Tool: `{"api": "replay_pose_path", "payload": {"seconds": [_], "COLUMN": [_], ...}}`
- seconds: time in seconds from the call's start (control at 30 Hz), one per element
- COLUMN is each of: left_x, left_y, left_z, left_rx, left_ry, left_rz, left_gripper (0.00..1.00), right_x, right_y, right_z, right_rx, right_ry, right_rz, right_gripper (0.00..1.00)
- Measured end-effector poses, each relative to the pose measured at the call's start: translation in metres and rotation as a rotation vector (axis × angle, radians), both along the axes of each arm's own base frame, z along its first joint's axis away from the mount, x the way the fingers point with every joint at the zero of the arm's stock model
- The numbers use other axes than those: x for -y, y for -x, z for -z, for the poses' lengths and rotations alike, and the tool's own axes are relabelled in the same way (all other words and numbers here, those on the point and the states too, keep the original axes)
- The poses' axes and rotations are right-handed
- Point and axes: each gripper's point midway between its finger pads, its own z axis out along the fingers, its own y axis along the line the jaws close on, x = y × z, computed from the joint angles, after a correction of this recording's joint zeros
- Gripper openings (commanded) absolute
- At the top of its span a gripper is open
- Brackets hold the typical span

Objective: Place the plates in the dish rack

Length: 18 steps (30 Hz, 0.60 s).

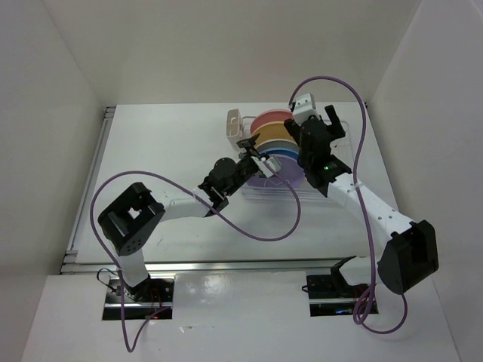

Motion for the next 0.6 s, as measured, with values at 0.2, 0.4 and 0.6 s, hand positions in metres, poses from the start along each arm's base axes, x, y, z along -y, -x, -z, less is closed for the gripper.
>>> {"api": "replay_pose_path", "payload": {"seconds": [0.2,0.4,0.6], "left_x": [0.016,0.022,0.027], "left_y": [-0.001,0.002,0.012], "left_z": [-0.004,0.008,0.028], "left_rx": [-0.081,-0.183,-0.262], "left_ry": [0.032,0.041,0.014], "left_rz": [0.101,0.165,0.216], "left_gripper": [1.00,1.00,1.00], "right_x": [0.001,0.001,0.002], "right_y": [0.001,0.001,0.003], "right_z": [0.006,0.006,0.007], "right_rx": [-0.013,-0.013,-0.017], "right_ry": [0.006,0.008,0.018], "right_rz": [0.000,0.002,0.002], "right_gripper": [1.00,1.00,1.00]}}
